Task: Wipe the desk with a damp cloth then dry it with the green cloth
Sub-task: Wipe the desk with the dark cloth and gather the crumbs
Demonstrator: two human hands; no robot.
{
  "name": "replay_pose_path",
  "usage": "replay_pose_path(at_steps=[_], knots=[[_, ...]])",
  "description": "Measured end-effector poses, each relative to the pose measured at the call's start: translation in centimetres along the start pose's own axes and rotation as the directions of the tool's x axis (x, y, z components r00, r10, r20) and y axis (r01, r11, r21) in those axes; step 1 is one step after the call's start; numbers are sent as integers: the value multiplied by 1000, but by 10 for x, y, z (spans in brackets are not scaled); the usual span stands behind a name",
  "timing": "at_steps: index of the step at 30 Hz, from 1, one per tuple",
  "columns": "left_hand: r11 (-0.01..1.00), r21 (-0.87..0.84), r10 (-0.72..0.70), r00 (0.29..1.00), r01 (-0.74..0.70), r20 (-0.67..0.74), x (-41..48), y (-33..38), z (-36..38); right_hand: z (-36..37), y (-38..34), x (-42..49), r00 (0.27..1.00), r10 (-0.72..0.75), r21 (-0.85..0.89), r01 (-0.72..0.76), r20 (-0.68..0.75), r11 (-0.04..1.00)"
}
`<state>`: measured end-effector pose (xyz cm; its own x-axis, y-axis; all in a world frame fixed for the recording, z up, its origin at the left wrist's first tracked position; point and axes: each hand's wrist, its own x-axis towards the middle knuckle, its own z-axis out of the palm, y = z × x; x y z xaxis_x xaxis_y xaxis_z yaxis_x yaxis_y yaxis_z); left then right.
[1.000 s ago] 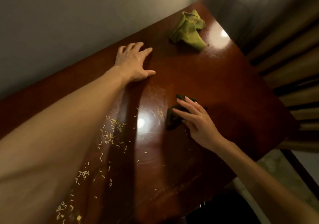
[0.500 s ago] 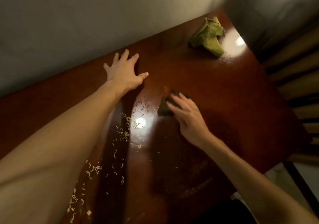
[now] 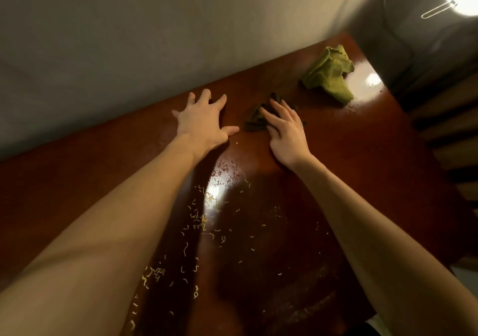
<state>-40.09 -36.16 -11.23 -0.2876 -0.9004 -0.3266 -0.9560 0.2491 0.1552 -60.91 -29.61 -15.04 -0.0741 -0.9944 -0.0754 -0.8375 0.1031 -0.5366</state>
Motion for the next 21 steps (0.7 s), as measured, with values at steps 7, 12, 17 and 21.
replay_pose_path(at_steps=[7,12,17,21], knots=[[1000,-3,14,1000,-13,15,0,0,-2,18,-21,-130,964,-200,40,196,174,980],[1000,-17,11,1000,-10,12,-1,-1,1,17,-17,-145,972,-172,93,158,158,983],[989,-149,7,1000,-10,-19,-5,-4,-5,16,-23,-50,1000,4,68,-2,-21,998],[889,-448,-15,972,-96,-236,-21,-31,1,29,-45,18,999,-34,14,34,14,999]])
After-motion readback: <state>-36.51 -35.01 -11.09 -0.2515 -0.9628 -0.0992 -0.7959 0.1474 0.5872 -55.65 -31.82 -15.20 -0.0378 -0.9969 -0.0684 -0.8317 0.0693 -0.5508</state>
